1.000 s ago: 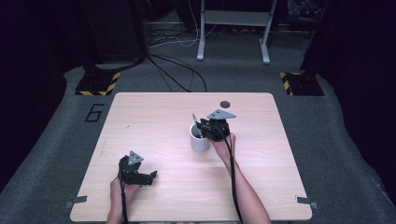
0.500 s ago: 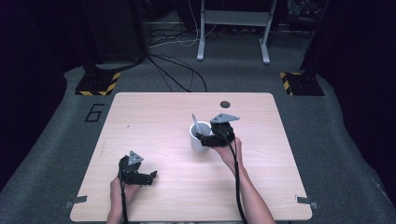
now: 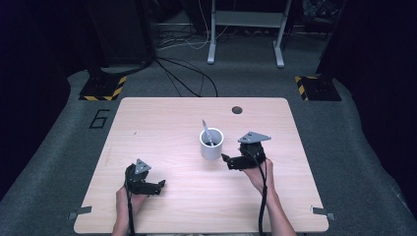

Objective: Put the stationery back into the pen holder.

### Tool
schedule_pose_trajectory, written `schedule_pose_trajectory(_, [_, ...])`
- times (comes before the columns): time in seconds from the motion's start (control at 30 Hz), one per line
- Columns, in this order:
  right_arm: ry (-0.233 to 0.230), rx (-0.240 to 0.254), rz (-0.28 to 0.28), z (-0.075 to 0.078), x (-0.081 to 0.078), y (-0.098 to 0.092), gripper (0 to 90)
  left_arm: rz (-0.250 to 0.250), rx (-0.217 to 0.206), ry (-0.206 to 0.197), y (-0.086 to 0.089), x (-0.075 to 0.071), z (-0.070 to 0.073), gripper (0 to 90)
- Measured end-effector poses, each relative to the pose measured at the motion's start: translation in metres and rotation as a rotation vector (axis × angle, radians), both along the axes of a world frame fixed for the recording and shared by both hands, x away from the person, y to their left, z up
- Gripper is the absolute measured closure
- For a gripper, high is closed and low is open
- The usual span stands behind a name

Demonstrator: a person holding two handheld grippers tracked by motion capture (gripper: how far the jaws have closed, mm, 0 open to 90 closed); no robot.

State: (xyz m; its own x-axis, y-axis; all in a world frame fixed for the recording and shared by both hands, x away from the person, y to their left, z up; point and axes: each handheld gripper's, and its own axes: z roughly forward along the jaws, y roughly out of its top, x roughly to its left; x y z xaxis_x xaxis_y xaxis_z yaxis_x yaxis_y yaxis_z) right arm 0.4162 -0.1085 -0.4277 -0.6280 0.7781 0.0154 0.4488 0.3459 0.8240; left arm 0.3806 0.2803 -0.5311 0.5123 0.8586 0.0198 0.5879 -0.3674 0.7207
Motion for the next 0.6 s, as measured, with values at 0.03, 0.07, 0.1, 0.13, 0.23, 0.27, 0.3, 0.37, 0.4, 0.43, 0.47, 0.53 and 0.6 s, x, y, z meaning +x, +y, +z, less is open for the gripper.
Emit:
schedule_pose_trajectory(0.03, [0.004,-0.005,-0.005,-0.002,-0.003,-0.005,8.3,0.0,0.002,-0.001,0.0,0.0,0.0,0.6])
schedule_pose_trajectory(0.07, [0.012,-0.01,-0.02,-0.003,-0.007,-0.011,8.0,0.0,0.0,0.0,0.0,0.0,0.0,0.6])
schedule_pose_trajectory(0.1, [0.017,-0.014,-0.028,-0.005,-0.01,-0.015,7.9,0.0,0.0,0.0,0.0,0.0,0.0,0.6])
schedule_pose_trajectory(0.13, [0.019,-0.025,-0.051,-0.009,-0.017,-0.024,7.5,0.0,0.001,0.0,0.0,0.0,0.0,0.6])
schedule_pose_trajectory(0.23, [0.039,-0.04,-0.073,-0.015,-0.023,-0.034,6.2,-0.001,0.0,0.001,0.0,0.0,0.0,0.6])
schedule_pose_trajectory(0.27, [0.044,-0.05,-0.086,-0.019,-0.026,-0.039,6.1,0.0,0.0,0.0,0.0,0.0,0.0,0.6])
schedule_pose_trajectory(0.3, [0.051,-0.057,-0.103,-0.024,-0.029,-0.045,5.9,-0.001,0.0,0.001,0.0,0.0,0.0,0.6])
schedule_pose_trajectory(0.37, [0.073,-0.069,-0.112,-0.033,-0.033,-0.055,3.2,0.001,0.0,0.0,0.0,0.0,0.0,0.6])
schedule_pose_trajectory(0.4, [0.092,-0.067,-0.136,-0.038,-0.036,-0.06,2.8,0.0,0.0,0.001,0.0,0.0,0.0,0.6])
schedule_pose_trajectory(0.43, [0.107,-0.073,-0.147,-0.043,-0.038,-0.066,2.0,0.0,0.0,0.0,0.0,0.0,0.0,0.6])
schedule_pose_trajectory(0.47, [0.126,-0.084,-0.173,-0.053,-0.043,-0.077,0.6,-0.001,0.002,0.0,0.0,0.0,0.0,0.7])
schedule_pose_trajectory(0.53, [0.152,-0.082,-0.215,-0.064,-0.048,-0.087,0.0,0.0,0.002,-0.001,0.0,0.0,0.0,0.7])
schedule_pose_trajectory(0.6, [0.172,-0.085,-0.251,-0.074,-0.052,-0.097,0.0,0.0,0.002,-0.001,0.0,0.0,0.0,0.7])
